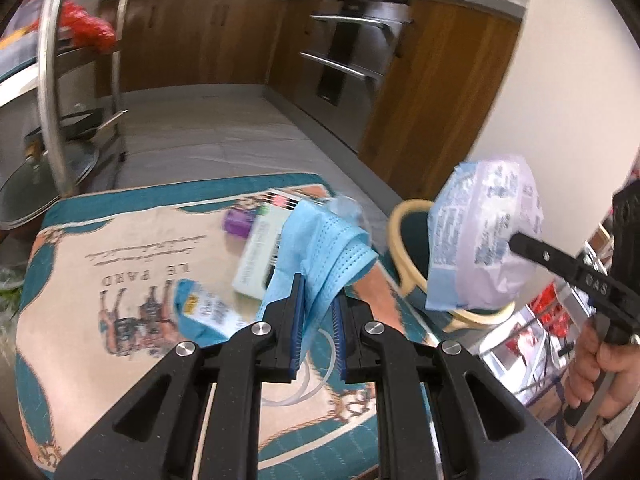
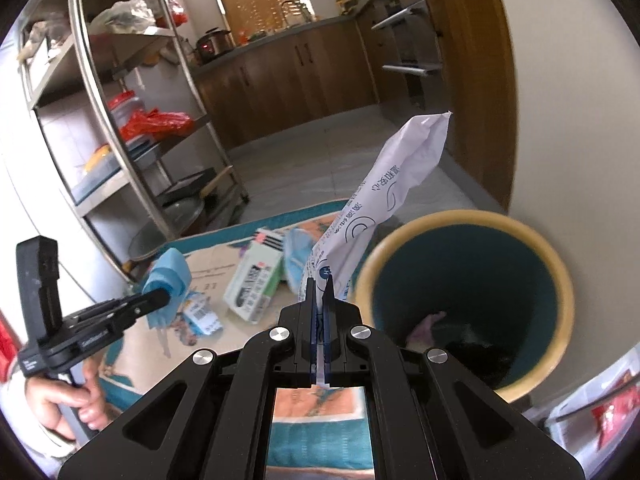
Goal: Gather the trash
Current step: 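Lift the blue mask and white packet and carry both over the bin, then open both grippers over the bin to drop the mask and packet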
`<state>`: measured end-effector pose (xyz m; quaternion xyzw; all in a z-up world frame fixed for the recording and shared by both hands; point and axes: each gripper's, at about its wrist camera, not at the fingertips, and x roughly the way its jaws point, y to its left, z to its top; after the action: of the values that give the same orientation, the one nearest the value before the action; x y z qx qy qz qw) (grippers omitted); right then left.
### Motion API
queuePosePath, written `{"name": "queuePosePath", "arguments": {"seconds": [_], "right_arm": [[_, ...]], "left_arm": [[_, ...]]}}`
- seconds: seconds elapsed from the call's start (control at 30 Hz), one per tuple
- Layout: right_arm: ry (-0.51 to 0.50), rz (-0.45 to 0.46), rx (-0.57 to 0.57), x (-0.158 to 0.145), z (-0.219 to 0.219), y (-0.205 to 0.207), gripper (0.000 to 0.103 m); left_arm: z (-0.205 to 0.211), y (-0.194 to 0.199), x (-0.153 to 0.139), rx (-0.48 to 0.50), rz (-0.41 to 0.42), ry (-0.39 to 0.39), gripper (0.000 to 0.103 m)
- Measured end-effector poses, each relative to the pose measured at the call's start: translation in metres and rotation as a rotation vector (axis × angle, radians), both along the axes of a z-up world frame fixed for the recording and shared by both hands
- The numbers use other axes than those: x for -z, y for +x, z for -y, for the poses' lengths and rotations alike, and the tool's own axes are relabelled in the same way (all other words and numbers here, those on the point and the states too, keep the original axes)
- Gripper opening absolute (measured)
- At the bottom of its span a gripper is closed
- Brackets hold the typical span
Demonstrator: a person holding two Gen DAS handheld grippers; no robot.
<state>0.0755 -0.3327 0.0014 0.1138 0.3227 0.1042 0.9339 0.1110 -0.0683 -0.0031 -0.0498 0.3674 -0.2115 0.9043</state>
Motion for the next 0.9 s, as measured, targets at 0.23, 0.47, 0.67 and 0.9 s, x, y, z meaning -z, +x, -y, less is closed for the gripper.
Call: {"name": "queuePosePath", "arguments": {"seconds": [0.23, 0.47, 0.67, 0.9], "right_arm": [[-0.064, 0.003, 0.091, 0.001, 0.027, -0.005, 0.003], [-0.156, -0.05, 0.175, 0.017, 0.055, -0.008, 0.003], [-0.218, -0.093, 0.205, 0.028, 0.063, -0.001, 0.003], [-0.304, -0.138, 0.182, 0.04, 0.053, 0.003, 0.003]], "left_arm": [[0.04, 0.005, -0.001, 0.093, -0.021, -0.006, 0.011], [0.096, 0.014, -0.014, 0.214, 0.003, -0.02, 0.012], [0.151, 0.025, -0.009, 0.317, -0.018, -0.025, 0.012], [0.194, 0.043, 0.016, 0.374, -0.087, -0.013, 0.012]]}}
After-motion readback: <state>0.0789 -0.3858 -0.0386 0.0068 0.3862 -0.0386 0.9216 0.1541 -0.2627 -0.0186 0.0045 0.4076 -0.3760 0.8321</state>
